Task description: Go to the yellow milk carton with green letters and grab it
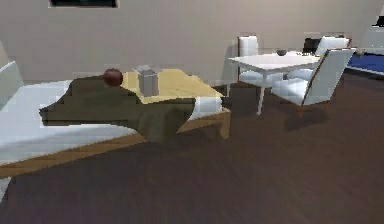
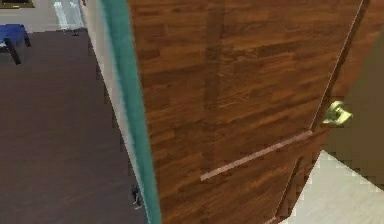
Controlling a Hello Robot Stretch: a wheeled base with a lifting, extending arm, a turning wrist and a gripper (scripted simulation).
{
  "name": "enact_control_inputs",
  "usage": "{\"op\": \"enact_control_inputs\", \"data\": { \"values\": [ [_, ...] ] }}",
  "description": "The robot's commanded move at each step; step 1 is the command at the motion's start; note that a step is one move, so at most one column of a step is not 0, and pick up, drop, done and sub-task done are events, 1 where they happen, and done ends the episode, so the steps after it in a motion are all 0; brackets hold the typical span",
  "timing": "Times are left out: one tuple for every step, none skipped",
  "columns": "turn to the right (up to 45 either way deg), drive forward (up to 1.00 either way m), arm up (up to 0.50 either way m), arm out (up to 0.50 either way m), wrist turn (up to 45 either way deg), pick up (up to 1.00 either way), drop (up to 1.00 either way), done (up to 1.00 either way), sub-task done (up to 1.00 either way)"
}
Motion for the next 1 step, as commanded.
{"op": "enact_control_inputs", "data": {
  "values": [
    [0.0, 0.50, 0.00, 0.00, 0.0, 0.00, 0.00, 0.00, 0.00]
  ]
}}
